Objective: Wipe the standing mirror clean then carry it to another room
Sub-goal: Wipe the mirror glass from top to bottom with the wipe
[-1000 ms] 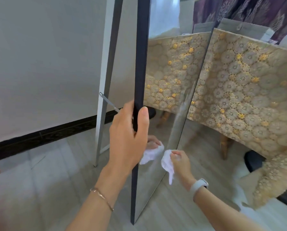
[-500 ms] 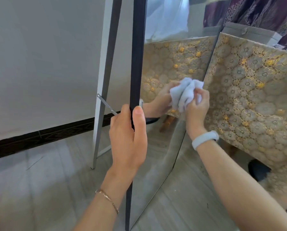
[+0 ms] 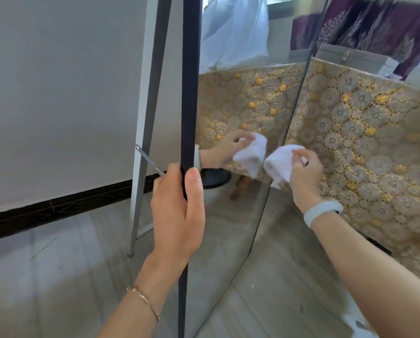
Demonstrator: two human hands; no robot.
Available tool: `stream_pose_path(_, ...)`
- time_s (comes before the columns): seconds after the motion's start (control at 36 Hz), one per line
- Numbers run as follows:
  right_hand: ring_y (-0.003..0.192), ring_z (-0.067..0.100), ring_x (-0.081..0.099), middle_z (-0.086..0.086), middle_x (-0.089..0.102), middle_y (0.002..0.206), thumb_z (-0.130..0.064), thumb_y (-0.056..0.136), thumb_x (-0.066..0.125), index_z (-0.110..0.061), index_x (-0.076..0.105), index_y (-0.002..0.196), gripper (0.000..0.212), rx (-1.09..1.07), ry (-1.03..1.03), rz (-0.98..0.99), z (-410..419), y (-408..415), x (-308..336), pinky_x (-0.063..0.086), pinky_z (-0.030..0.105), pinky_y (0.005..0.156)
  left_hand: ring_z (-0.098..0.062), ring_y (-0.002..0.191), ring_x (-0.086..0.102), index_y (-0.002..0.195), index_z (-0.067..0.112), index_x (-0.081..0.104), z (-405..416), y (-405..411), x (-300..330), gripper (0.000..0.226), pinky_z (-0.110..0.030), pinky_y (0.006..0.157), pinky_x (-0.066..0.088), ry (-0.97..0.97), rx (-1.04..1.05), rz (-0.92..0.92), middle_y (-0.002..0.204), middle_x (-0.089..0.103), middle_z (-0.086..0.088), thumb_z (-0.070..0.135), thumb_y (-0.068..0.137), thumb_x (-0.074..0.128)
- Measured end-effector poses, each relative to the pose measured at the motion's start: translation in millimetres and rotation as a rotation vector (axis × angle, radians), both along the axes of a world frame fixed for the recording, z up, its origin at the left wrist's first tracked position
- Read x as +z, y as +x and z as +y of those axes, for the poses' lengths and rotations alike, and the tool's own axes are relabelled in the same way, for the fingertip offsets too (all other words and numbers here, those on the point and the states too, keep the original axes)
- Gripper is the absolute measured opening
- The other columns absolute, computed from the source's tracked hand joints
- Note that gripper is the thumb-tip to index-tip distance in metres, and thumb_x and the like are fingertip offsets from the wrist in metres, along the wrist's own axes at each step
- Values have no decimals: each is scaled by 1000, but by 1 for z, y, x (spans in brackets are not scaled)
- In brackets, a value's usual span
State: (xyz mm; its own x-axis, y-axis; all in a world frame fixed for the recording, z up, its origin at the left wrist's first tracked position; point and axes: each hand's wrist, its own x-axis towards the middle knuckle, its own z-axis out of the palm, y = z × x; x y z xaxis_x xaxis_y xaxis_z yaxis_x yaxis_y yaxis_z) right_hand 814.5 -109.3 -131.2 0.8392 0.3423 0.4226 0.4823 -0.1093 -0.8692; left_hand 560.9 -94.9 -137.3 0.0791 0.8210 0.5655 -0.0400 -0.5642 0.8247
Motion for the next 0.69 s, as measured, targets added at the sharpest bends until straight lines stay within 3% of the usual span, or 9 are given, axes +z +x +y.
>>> stream_pose_path(0.08,95,9,43,2,44,105,-11,93,43,-6,58,106,20,-14,147,-130,21,0,33,35,7,73,-10,55,32,61,43,32,-1,1,-1,26,-27,56,26,19,-6,12,57,47,24,45,87,25)
stream_pose_path(0.14,94,9,45,3,45,104,-9,92,43,-6,58,107,22,23,155,-157,34,1,40,36,3,77,-10,55,32,62,45,33,-1,2,-1,26,-27,56,26,7,7,9,58,48,25,46,86,24)
stream_pose_path(0.25,101,15,52,6,55,111,-8,87,45,-13,54,117,32,84,114,62,42,10,-7,43,26,90,-10,56,30,61,44,32,0,5,-3,25,-25,54,24,-10,29,-39,55,47,24,46,85,24)
stream_pose_path(0.33,95,20,52,14,60,112,-6,89,43,-18,59,104,25,116,-214,254,20,19,-72,43,33,86,-14,56,30,62,38,29,-2,8,-4,25,-27,56,26,-22,54,-86,54,44,20,44,85,26)
stream_pose_path(0.42,72,21,55,14,64,88,-1,87,49,-10,65,95,21,207,-739,401,-14,25,-108,49,31,66,-14,57,30,62,34,27,-2,7,-4,25,-26,55,25,-34,60,-99,54,44,20,45,84,25)
stream_pose_path(0.44,71,22,55,12,62,85,1,86,50,-6,66,95,20,162,-792,399,-21,29,-106,51,33,67,-14,57,31,62,32,27,-1,5,-4,26,-25,55,25,-37,62,-102,53,44,20,45,83,25)
stream_pose_path(0.53,92,26,55,14,60,107,2,86,44,-3,65,100,26,25,-618,273,-22,39,-71,49,37,88,-12,56,30,62,33,27,1,8,-1,25,-25,54,24,-10,49,-75,53,45,22,45,83,24)
stream_pose_path(0.58,95,24,52,17,57,122,2,89,38,-4,64,108,33,-21,-392,125,-11,45,-32,46,32,80,-12,56,30,61,36,28,2,3,-2,24,-26,54,24,-6,35,-45,54,46,23,45,83,24)
stream_pose_path(0.69,100,17,53,10,59,119,-3,91,40,-12,66,109,33,-39,-35,-61,21,45,43,46,22,80,-12,56,30,59,42,29,0,12,6,26,-26,55,25,-45,-2,-96,54,46,23,46,84,25)
